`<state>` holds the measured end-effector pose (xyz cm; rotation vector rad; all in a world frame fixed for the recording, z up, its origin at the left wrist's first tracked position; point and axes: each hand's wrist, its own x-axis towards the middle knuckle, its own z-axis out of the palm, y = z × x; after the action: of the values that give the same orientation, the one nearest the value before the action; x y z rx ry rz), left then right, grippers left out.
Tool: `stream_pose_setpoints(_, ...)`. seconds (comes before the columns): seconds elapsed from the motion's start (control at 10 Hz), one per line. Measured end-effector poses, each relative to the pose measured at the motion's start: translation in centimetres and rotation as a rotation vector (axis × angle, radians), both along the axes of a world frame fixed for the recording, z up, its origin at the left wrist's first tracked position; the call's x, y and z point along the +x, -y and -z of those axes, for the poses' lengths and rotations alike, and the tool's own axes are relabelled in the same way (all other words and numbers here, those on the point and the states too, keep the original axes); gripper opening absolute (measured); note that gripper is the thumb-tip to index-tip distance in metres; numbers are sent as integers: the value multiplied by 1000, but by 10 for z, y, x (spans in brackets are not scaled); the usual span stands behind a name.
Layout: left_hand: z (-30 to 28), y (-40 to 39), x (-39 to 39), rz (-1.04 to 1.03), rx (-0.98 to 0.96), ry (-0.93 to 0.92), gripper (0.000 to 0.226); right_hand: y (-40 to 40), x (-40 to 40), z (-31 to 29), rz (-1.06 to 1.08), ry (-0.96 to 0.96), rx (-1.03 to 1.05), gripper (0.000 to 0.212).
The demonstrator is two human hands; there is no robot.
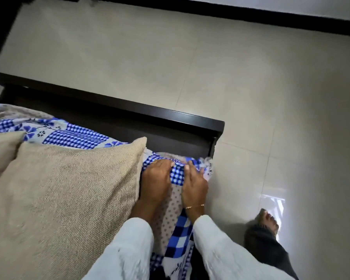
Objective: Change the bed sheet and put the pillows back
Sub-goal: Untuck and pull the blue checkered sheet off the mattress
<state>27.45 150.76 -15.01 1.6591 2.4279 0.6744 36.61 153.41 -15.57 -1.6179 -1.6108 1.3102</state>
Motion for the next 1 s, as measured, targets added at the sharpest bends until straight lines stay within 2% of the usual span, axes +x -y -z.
stream_pose_setpoints(0.1, -17, 25, -13, -84, 2, 83, 29, 49, -20, -18, -52, -8, 96, 51)
stream_pose_setpoints(0.2, -31, 44, -24, -19, -150, -20, 32, 84, -34, -33, 10, 105, 118, 46)
stream_pose_setpoints(0.3, -44, 34, -24, 53, -578, -136, 27, 78, -23, -23, -39, 160, 308, 38)
stream_pose_setpoints(0.4, -43, 22, -15, 144, -511, -167, 22, 50, -5, -6, -128, 322, 417, 26)
stream_pose_setpoints(0.5, -19, 6, -18, 204, -336, -232, 45, 21, 5, 9, -213, 437, 286, 61)
stream_pose_setpoints(0.6, 4, -5, -39, 97, -323, -126, 52, -1, -4, 18, -348, 442, 170, 71)
stream_pose_setpoints(0.7, 3, -9, -44, 186, -439, -18, 42, -3, -19, 22, -487, 536, 319, 49)
stream_pose_setpoints(0.8, -18, -20, -37, 131, -581, -110, 31, 5, -30, 14, -501, 468, 408, 49)
stream_pose_setpoints(0.9, -29, -11, -27, 58, -657, -53, 36, 18, -39, 12, -508, 319, 505, 47)
stream_pose_setpoints(1.0, -2, 19, -34, 30, -801, 56, 41, 40, -43, 8, -494, 158, 498, 41)
